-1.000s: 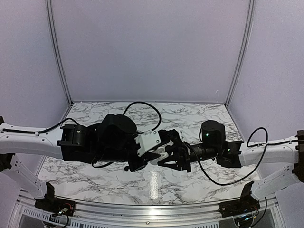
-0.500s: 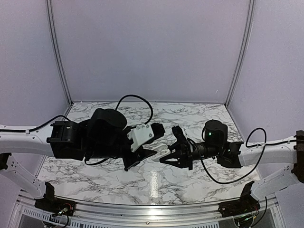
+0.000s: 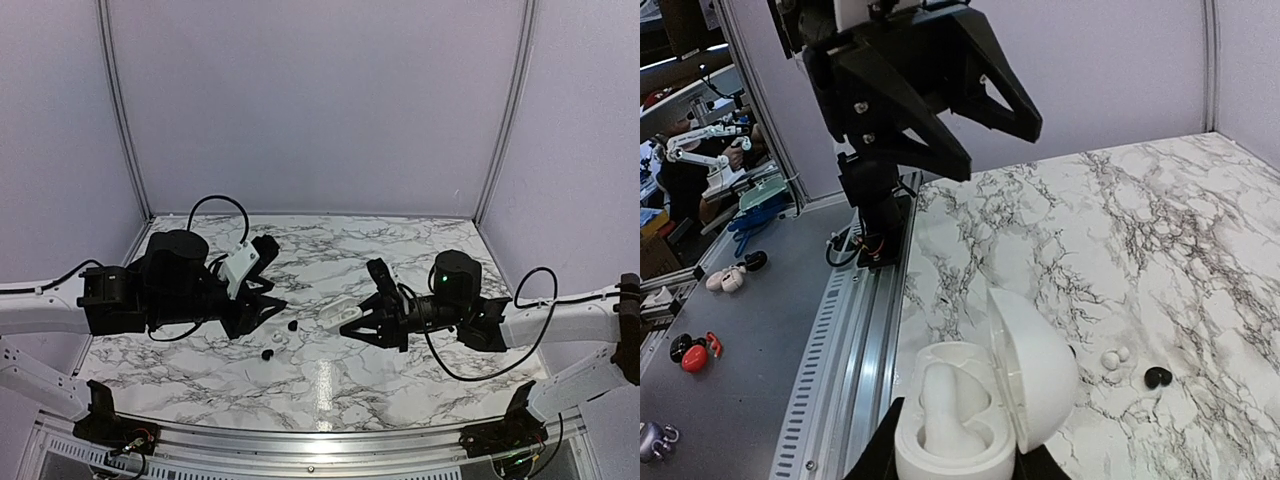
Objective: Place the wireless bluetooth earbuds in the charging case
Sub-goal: Adjust the left earbud at the center of the board.
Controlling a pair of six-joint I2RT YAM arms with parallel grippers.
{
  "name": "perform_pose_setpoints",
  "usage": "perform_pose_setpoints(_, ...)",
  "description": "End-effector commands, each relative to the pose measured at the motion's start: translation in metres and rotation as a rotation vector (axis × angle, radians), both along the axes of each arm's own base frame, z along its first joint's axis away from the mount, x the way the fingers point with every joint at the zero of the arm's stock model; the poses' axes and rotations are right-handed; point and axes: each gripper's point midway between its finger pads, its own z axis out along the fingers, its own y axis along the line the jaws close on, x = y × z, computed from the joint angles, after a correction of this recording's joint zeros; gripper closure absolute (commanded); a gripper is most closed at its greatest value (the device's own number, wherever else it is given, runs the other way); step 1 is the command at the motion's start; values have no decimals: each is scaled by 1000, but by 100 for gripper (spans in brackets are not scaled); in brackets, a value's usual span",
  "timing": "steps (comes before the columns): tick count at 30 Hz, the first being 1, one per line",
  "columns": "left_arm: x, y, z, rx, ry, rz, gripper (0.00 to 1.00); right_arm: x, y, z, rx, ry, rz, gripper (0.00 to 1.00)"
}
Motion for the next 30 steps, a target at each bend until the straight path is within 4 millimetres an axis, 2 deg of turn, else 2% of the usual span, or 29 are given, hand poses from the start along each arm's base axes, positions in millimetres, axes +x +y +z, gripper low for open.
perform_pose_setpoints(1, 13, 6, 6, -144, 90, 62, 54, 4, -3, 18, 42, -26, -13, 100)
perform_pose_setpoints(9, 29, 26, -27, -199, 196, 162, 44, 8, -1, 18, 34, -16, -18, 100)
perform_pose_setpoints(13, 35, 33, -42, -215, 235, 205, 42, 10, -2, 17, 26, -14, -27, 100)
perform_pose_setpoints(21, 42, 52, -76, -218, 346, 331, 43, 13, -3, 15, 16, -15, -38, 100)
perform_pose_setpoints(25, 41, 67, -107, -193, 405, 396, 45, 13, -4, 14, 5, -16, -37, 100)
perform_pose_setpoints(30, 36, 75, -137, -135, 472, 435, 49, 12, -6, 16, 11, -22, -41, 100)
